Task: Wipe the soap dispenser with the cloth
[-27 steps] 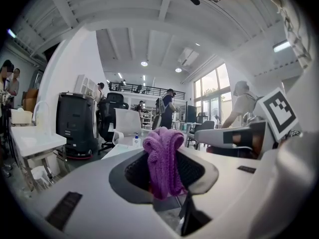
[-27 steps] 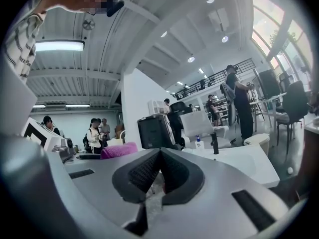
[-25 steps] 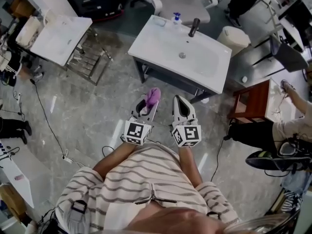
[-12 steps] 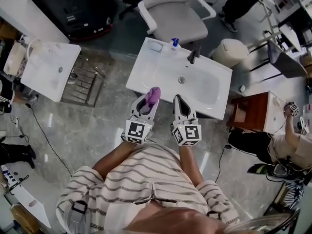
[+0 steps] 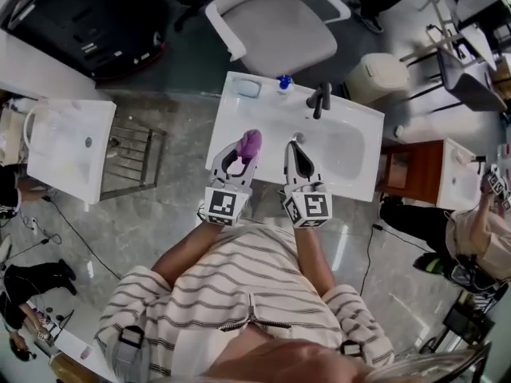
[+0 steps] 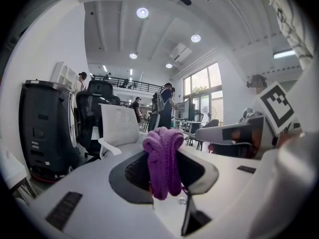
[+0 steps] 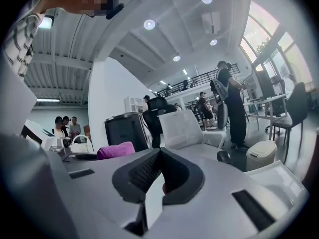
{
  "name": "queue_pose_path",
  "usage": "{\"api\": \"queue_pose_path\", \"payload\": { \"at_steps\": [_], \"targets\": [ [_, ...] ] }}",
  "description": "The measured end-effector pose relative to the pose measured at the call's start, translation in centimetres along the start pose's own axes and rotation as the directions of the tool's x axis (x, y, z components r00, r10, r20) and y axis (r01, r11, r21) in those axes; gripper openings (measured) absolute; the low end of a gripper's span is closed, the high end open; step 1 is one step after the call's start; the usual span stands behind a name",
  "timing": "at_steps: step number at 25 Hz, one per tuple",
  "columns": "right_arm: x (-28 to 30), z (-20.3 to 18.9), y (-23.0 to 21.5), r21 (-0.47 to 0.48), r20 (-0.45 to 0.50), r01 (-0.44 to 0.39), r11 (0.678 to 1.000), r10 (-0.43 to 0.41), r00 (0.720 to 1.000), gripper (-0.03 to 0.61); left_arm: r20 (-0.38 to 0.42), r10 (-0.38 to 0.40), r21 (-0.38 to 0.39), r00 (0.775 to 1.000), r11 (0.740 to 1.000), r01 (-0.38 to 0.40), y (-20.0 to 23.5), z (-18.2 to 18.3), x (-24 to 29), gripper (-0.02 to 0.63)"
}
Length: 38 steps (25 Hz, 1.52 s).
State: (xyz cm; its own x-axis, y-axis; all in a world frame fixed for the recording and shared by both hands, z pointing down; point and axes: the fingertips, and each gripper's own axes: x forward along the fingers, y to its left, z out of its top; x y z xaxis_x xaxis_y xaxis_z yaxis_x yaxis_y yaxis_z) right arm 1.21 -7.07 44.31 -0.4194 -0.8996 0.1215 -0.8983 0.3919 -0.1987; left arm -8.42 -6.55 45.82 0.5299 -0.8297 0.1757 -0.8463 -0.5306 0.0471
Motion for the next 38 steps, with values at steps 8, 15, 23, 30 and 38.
{"api": "queue_pose_path", "payload": {
  "at_steps": [8, 15, 23, 30, 38],
  "targets": [
    [6.2, -2.1, -2.5, -0.004, -0.039, -0.018, 1.0, 0.018, 0.999, 0.009, -0.048, 0.009, -0.001, 0.999, 1.0, -0.009, 2.4, -1.7, 5.4, 0.127],
    [10.9, -4.2, -5.8, -0.005, -0.067, -0.007, 1.0, 0.007, 0.998, 0.009, -0.081, 0.053, -0.025, 0.995, 0.998, -0.055, 4.3, -3.9, 9.1, 0.127],
    [14.6, -6.9, -9.3, -0.001, -0.09, 0.022, 1.0, -0.022, 0.996, 0.008, -0.096, 0.071, -0.038, 0.993, 0.996, -0.075, 4.7, -6.2, 12.1, 0.127],
    [17.4, -9.2, -11.0, -0.002, -0.12, 0.022, 1.0, -0.022, 0.992, 0.025, -0.099, 0.088, -0.068, 0.991, 0.993, -0.095, 5.0, -7.8, 13.1, 0.127],
    [19.7, -11.5, -11.3, -0.039, -0.147, 0.035, 0.999, -0.041, 0.988, 0.109, -0.11, 0.1, -0.071, 0.989, 0.992, -0.108, 4.9, -9.1, 13.2, 0.127]
  ]
}}
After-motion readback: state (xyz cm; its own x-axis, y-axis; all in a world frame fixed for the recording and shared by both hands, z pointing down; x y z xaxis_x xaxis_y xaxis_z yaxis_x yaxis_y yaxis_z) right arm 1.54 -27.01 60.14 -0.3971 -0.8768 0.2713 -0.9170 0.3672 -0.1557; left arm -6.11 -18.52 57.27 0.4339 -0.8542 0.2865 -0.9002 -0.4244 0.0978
